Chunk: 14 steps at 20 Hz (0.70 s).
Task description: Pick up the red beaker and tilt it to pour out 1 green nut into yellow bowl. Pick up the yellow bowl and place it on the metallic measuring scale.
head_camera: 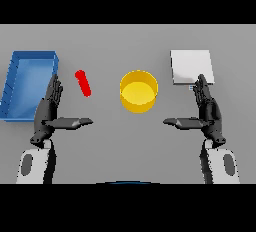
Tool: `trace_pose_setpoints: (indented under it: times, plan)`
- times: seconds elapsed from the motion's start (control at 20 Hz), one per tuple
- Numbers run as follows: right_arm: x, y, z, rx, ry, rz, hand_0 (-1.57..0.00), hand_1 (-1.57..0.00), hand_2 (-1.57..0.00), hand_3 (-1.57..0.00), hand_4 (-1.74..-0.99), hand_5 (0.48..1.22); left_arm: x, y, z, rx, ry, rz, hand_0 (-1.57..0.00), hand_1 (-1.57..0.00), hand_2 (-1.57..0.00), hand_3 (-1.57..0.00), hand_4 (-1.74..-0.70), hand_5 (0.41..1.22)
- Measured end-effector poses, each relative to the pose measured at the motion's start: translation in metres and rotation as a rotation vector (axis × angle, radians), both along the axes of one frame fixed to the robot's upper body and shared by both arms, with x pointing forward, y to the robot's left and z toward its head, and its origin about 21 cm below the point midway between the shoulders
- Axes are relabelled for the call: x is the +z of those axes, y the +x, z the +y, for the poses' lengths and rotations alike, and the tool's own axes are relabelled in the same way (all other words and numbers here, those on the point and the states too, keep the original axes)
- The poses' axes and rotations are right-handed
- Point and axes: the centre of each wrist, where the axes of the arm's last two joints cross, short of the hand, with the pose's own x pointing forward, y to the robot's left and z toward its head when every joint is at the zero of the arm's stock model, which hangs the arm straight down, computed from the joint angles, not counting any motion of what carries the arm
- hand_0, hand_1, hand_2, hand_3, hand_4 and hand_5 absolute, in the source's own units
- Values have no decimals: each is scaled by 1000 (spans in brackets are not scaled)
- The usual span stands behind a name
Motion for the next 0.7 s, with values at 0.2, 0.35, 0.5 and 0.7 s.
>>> trace_pose_setpoints:
  times: [0.2,0.35,0.5,0.7]
  plan:
    - [1,3,-1,-2,-1,3,1,1,1,1,-1167,599,-1,-6,6,3,1,-6,1,1,1,1,-1151,599]
    - [3,-1,-3,-2,-157,-76,1,1,1,1,-1163,595,3,-19,15,-26,65,-34,1,1,1,1,-1156,599]
    - [2,-16,1,3,-333,-113,1,1,1,1,-1159,590,12,-33,12,-64,142,-28,1,1,1,1,-1163,599]
    - [8,-21,8,13,-331,-133,1,1,1,1,-1192,600,16,-34,10,-84,181,-9,1,1,1,1,-1161,602]
